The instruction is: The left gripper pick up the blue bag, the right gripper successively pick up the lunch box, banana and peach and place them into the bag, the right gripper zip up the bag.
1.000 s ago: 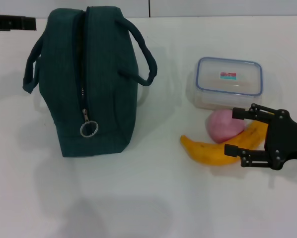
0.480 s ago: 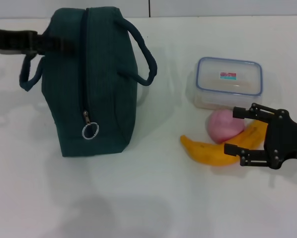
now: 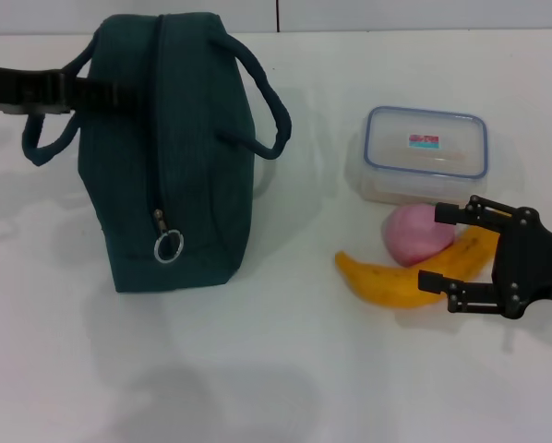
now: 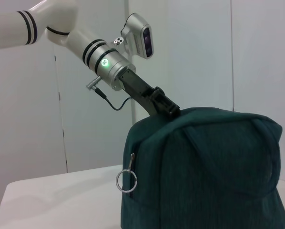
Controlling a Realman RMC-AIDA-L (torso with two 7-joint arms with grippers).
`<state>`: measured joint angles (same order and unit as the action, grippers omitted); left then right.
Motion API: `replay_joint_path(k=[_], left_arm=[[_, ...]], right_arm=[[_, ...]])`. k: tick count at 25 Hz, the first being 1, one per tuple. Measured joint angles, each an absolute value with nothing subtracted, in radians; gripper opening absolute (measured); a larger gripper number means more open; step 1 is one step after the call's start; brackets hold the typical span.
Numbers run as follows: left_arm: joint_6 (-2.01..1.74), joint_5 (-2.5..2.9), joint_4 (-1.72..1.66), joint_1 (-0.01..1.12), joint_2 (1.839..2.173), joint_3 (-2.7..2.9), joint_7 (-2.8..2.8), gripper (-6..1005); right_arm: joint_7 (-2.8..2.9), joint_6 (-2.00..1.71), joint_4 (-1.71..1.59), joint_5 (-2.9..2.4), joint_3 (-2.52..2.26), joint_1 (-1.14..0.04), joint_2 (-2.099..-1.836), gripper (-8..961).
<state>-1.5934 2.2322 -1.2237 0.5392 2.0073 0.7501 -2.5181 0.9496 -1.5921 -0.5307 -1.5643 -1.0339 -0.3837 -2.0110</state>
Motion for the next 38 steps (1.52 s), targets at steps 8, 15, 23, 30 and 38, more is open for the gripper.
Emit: replay_joint_path(k=[8,15,23,30,38], left_arm=[[-1.595,2.227,-1.217,0.537,2.024,0.744,-2.533,567],[-1.597,2.217,-1.209,0.538,2.025,0.742,-2.569,367],[-1.631,2.137,-1.209,0.527,2.025,0.742,-2.622,70],[-1.638,2.054,-1.209,0.488,2.025,0.740,-2.635,39],[-1.650,2.047,-1.209,0.490,2.028,0.741,-2.646,39]], right_arm=[[0.955,-1.597,-0.531,-1.563,-1.017,-0.379,-2.011,856],[0.959,-1.606,-0.519,-1.523,-0.985,-0.363,-2.010,856],[1.032,-1.605,-0.455,-1.500,-0.837,-0.353,-2.008,856],[1.225,-1.484,-0.393,-1.500,-0.684,-0.356,-2.007,857],[1.395,-1.290,-0.349,-1.483,-0.665,-0.405,-2.007,857]])
